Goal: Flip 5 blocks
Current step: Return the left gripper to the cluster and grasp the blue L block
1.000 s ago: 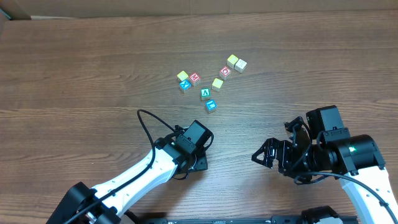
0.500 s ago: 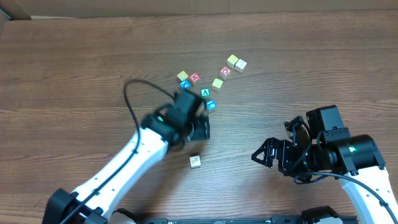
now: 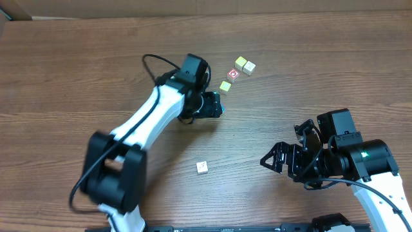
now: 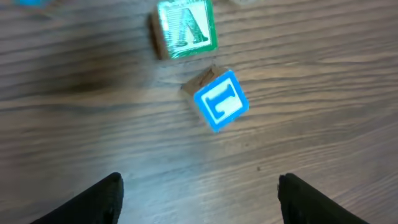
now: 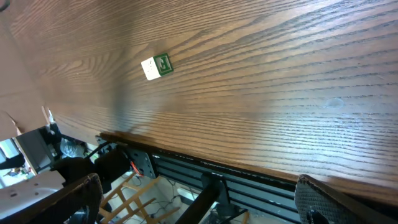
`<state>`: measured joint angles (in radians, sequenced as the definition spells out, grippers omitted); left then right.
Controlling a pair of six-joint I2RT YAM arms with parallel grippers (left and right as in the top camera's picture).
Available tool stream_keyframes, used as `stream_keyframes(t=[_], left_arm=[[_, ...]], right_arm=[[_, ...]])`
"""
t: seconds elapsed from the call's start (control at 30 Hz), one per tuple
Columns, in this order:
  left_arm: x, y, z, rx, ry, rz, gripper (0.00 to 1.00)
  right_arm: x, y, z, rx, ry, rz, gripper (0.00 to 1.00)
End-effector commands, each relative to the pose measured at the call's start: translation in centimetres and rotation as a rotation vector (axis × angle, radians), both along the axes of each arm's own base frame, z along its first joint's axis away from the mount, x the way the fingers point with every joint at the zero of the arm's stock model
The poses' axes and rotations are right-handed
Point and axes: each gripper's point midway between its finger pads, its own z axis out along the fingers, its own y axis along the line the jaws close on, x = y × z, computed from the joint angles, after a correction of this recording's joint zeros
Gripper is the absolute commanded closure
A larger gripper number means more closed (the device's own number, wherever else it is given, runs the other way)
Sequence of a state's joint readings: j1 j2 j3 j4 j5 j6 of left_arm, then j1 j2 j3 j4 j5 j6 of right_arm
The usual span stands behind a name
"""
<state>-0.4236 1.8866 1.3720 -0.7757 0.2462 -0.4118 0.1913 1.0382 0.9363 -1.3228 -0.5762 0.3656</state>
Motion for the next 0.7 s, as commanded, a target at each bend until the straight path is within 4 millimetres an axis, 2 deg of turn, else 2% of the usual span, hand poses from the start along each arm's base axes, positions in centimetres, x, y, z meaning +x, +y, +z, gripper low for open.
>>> stream_keyframes(t=[0.0,0.27,0.37,0.4,0.67], left_arm=[[0.9,-2.4,-0.8,-0.056,0.059,0.01,0.31],[2.7,-3.5,-2.5,-0.069,0.12,0.138,0.37],[3.0,-3.8,-2.9,-0.072,0.138,0.18,0.5],[3.0,-3.8,-3.2,-0.072,0.145,0.194,0.51],[3.0,-3.9,-3.8,-0.052,0.156,0.244,0.53]], right_arm=[[0.2,0.2,0.5,0.005,-0.026,0.012,0.0],[0.2,0.2,0.5,0.005,-0.027,0.013,0.0],[0.3,0.2,0.5,0.005,-0.033,0.019,0.0],[0.3,0.2,0.5,0.004,-0.036,0.024,0.0],[0.3,0.2,0.5,0.004,-0.04,0.028,0.0]])
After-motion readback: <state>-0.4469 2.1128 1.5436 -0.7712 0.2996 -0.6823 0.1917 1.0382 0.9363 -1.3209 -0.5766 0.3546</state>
